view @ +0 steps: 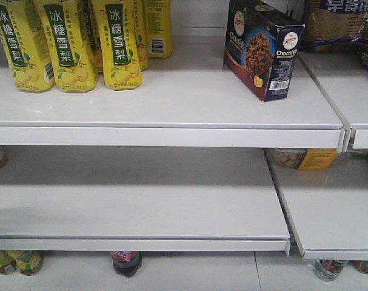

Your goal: Left arm holds basket, right arm returns cookies

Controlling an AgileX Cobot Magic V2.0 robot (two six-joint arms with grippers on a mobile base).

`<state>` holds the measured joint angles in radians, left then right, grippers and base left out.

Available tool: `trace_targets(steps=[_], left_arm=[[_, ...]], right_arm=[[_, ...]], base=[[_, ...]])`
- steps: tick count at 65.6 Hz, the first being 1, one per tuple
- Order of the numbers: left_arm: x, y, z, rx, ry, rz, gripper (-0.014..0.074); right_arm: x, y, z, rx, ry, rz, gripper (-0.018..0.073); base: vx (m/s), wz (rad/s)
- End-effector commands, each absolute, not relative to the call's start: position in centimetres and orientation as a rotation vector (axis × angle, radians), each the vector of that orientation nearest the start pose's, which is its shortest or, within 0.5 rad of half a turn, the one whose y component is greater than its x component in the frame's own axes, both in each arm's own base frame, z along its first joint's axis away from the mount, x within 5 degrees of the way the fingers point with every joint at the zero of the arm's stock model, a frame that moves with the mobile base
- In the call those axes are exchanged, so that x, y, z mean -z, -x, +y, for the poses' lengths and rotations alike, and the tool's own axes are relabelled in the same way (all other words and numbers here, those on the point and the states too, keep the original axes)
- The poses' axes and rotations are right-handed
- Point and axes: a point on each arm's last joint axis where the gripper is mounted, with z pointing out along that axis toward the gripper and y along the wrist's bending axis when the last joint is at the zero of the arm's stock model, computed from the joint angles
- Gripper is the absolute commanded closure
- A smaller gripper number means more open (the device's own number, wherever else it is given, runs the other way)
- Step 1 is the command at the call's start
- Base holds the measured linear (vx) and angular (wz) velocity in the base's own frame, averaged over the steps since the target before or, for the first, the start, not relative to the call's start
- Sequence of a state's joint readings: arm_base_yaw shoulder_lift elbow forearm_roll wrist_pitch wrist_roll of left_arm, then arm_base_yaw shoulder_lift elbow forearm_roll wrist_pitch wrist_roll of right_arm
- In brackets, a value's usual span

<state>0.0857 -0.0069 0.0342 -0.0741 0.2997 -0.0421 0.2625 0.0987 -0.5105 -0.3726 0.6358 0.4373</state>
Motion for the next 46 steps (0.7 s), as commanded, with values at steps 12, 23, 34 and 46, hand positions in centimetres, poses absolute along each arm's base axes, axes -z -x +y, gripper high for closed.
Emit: trace_targets(steps=[12,23,34,46], left_arm=[[-19.54,-5.42,0.33,0.010,0.124,1.655,0.0596],[-19.54,-5.42,0.33,0.010,0.124,1.655,0.0596],[-19.54,-5.42,0.33,0.010,0.124,1.655,0.0596],[-19.54,-5.42,0.33,0.010,0.124,1.655,0.0596]], right_arm=[[-33.23,-2.55,-1.25,-0.108,-0.028,1.597,0.0566],[-33.23,-2.55,-1.25,-0.108,-0.028,1.597,0.0566],[-33.23,-2.55,-1.25,-0.108,-0.028,1.597,0.0566],[-33.23,-2.55,-1.25,-0.108,-0.028,1.597,0.0566]], base=[[0.00,0.00],[0.00,0.00],[0.00,0.00],[0.00,0.00]])
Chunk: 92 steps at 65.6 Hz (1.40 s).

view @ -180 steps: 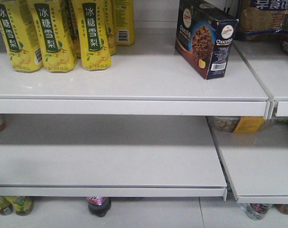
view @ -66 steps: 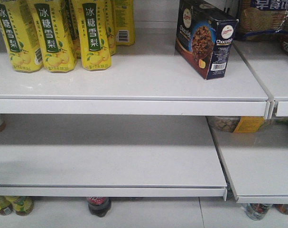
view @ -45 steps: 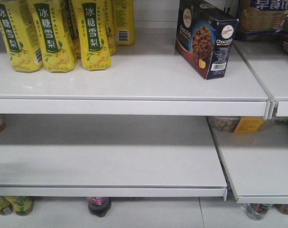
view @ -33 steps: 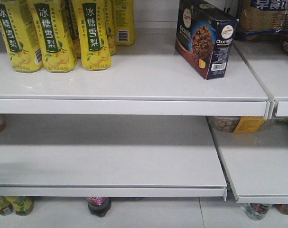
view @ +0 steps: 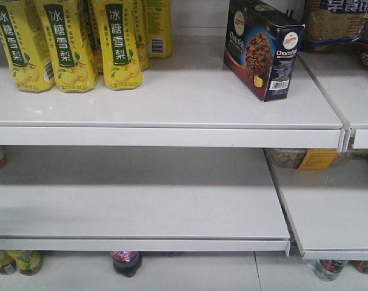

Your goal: Left arm holds basket, right arm returns cookies

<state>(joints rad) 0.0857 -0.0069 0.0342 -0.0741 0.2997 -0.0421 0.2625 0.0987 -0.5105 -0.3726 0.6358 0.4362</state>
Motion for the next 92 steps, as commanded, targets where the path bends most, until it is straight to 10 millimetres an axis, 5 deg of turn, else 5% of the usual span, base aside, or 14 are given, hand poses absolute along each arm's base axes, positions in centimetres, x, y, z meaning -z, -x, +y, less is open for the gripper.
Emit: trace_targets(steps=[1,43,73,92], left_arm=[[-19.5,-5.4,0.3,0.010,0.124,1.655,0.0596],[-19.5,-5.4,0.3,0.010,0.124,1.655,0.0596],[-19.5,-5.4,0.3,0.010,0.124,1.655,0.0596],[-19.5,-5.4,0.3,0.010,0.124,1.655,0.0596]], right_arm=[[-33.2,-2.6,-1.3,-0.108,-0.028,1.597,0.0566],[-33.1,-2.7,-0.6,0.043,-0.057,1.551,0.0566],[-25.7,-6.0,-0.9,0.079,-0.151,1.446,0.0566],[-21.3,-5.4,-0.9,0.085,-0.145,1.352,0.0566]], base=[[0.00,0.00],[0.00,0.00],[0.00,0.00],[0.00,0.00]])
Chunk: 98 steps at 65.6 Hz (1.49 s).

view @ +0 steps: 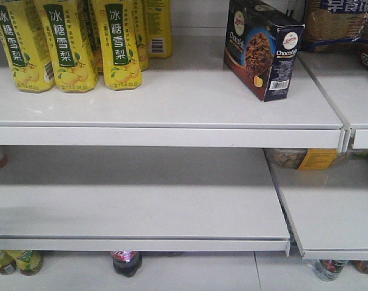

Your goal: Left arm holds basket, right arm returns cookies

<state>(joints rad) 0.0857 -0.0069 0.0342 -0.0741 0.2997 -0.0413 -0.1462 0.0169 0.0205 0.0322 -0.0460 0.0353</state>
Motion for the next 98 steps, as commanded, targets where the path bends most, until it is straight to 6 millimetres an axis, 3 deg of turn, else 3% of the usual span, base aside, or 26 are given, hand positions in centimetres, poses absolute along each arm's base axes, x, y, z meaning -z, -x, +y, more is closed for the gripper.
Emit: trace_targets(steps=[1,25,98], left_arm=[[-19.5,-5.4,0.3,0.010,0.124,1.655,0.0596],[-19.5,-5.4,0.3,0.010,0.124,1.656,0.0596],[-19.5,-5.4,0.3,0.010,0.124,1.656,0.0596]], right_arm=[[-21.2,-5.4,-0.9,0.085,-0.144,1.350,0.0566],[-19.5,-5.6,-0.8,0.088,-0.142,1.538,0.0566],[-19.5,-5.6,-0.8,0.076,-0.153,1.535,0.0566]], base=[[0.00,0.00],[0.00,0.00],[0.00,0.00]])
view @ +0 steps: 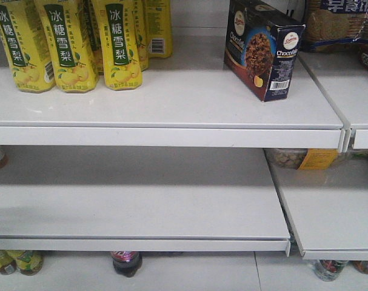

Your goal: Left arm holds basket, right arm returns cookies

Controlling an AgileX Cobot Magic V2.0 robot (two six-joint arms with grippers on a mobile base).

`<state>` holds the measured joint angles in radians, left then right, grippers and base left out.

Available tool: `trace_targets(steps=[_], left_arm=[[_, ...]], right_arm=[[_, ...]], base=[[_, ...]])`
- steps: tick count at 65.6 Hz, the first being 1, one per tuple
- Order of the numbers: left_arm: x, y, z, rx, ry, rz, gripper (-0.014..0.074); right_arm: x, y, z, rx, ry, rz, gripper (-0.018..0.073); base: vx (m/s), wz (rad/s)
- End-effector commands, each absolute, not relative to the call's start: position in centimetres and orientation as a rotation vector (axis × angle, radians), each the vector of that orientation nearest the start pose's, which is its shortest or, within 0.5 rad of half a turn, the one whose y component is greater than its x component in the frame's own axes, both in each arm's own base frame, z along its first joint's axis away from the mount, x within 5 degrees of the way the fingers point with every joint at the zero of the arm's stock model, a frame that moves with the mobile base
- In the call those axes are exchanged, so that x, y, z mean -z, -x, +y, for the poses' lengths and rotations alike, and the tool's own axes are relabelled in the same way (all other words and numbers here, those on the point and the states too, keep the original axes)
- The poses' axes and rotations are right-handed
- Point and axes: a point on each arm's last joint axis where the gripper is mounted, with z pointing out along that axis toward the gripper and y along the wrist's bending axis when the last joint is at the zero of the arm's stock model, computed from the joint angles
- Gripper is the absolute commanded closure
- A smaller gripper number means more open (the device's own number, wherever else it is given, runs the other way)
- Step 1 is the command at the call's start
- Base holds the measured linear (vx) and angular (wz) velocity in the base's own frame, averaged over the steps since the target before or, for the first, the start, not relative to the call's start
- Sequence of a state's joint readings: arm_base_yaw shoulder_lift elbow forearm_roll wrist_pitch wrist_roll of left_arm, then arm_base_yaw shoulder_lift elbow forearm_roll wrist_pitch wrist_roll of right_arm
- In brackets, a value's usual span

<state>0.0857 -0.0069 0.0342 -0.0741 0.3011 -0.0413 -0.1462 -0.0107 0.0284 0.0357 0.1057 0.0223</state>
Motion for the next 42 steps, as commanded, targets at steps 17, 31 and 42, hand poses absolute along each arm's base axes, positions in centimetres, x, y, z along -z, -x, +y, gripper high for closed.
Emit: trace_targets(steps=[17,31,42], left_arm=[[-19.53,-5.42,0.33,0.010,0.124,1.656,0.0596],[-19.53,-5.42,0.33,0.010,0.124,1.656,0.0596],[-19.53,-5.42,0.33,0.010,0.124,1.656,0.0596]], right_arm=[[-19.54,-5.59,-0.82,0.076,-0.153,1.535,0.0566],[-19.54,-5.59,-0.82,0.076,-0.153,1.535,0.0566],[-19.54,-5.59,-0.82,0.076,-0.153,1.535,0.0566]], base=[[0.00,0.00],[0.00,0.00],[0.00,0.00]])
